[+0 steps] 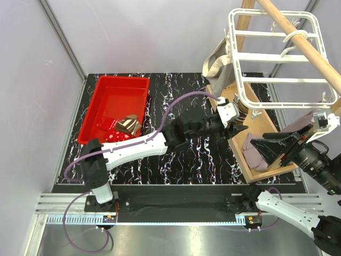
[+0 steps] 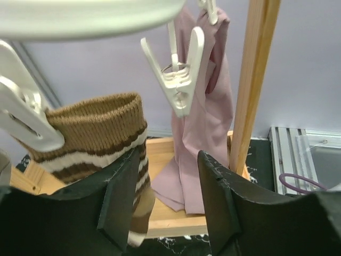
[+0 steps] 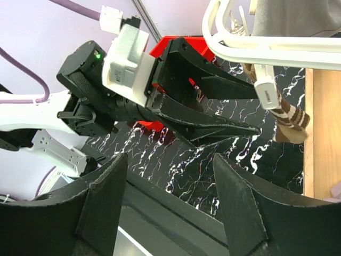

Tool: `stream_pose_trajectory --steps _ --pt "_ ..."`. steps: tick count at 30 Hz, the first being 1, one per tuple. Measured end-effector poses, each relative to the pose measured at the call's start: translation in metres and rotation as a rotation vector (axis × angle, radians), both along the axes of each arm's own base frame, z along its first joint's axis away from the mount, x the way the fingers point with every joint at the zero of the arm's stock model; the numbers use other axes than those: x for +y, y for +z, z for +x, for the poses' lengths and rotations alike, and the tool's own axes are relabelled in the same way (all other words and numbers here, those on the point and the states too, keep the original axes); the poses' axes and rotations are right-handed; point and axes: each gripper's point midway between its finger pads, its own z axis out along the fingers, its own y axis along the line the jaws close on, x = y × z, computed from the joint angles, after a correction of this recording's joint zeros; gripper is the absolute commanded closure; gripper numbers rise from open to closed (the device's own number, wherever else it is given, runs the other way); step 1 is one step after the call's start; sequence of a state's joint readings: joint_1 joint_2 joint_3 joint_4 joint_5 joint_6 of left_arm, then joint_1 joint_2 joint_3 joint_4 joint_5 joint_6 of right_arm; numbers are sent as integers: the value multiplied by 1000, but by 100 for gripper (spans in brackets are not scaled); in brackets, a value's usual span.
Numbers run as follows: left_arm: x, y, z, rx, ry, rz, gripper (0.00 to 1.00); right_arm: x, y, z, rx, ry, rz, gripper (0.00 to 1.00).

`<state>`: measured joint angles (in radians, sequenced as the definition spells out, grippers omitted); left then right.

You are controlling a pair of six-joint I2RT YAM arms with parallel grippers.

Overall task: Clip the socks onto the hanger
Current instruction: Open the clamp at the hanger.

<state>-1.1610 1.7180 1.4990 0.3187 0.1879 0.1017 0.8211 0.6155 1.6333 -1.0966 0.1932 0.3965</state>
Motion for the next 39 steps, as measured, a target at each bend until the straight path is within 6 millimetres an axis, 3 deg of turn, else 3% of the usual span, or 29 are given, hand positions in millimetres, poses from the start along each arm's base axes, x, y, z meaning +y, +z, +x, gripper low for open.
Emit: stream_pose_trajectory --steps 2,6,11,19,28,35,39 --pt "-1 6 -3 -13 -27 -23 43 0 0 0 1 0 -1 30" --pt "-3 20 -13 -42 -84 -76 43 0 0 1 -2 -1 2 30" --pt "-11 19 -23 -58 -146 -89 44 1 1 2 -4 -5 5 31" --pt "-24 6 -18 -30 -155 -75 50 2 0 4 -4 -7 4 31" --pt "-22 23 -5 8 -96 -124 45 3 -1 5 -2 -9 2 33" --pt "-23 37 -1 11 -84 -149 50 1 -1 7 -2 -27 6 35" --pt "-23 46 -1 11 -88 -165 61 1 0 7 0 -31 11 38"
